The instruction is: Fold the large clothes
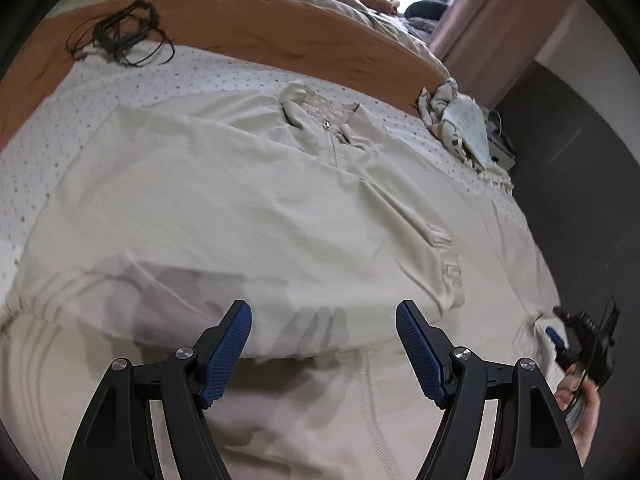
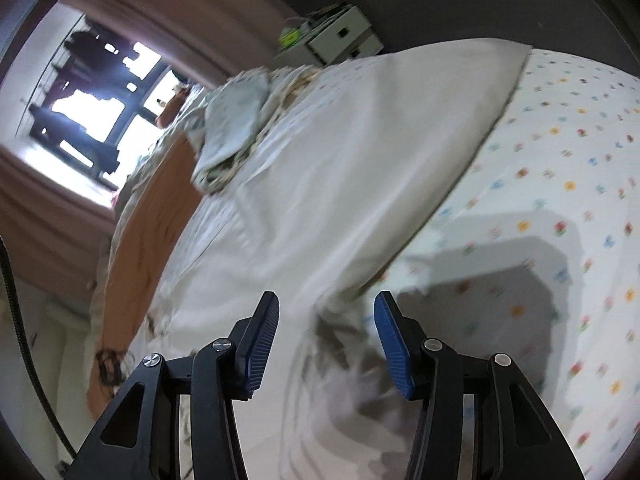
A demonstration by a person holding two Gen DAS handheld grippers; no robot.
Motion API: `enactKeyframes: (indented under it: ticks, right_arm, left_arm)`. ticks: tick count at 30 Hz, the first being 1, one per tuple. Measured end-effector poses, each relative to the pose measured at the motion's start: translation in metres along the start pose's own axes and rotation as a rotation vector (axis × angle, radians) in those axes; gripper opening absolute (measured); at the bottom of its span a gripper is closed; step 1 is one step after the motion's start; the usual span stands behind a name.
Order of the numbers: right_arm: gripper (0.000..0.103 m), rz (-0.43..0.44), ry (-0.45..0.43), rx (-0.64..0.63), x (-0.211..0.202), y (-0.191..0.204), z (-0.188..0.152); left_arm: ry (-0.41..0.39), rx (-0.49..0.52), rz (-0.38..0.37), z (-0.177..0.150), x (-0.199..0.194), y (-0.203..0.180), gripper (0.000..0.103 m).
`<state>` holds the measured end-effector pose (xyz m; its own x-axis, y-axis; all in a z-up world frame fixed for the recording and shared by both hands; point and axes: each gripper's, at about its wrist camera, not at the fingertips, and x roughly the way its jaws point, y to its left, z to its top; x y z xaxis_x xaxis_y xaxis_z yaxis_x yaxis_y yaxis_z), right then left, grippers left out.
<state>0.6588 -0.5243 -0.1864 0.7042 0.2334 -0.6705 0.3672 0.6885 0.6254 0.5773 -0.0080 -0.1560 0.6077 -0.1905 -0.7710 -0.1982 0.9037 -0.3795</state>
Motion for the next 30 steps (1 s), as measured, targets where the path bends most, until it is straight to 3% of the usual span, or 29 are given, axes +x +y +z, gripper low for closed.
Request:
enactKeyframes:
  ticks: [10, 18, 21, 30]
  right_arm:
    - [0.041, 0.009, -0.055, 0.11, 0.021, -0.044, 0.027]
    - [0.008, 0.046, -0.053, 0.163, 0.037, -0.06, 0.049]
    - [0.006, 0.04, -0.079, 0.107, 0.025, -0.046, 0.045]
    - [0.006, 0.169, -0.101, -0.082, -0.007, 0.034, 0.034]
  left_arm:
    - [0.0, -0.036, 0.045, -0.016, 0.003, 0.016, 0.076]
    - [0.003, -0.074, 0.047, -0.017, 0.004, 0.029, 0.076]
    - [-0.002, -0.101, 0.044, -0.016, 0.003, 0.032, 0.076]
    - [-0.023, -0.122, 0.009, -0.016, -0.008, 0.032, 0.076]
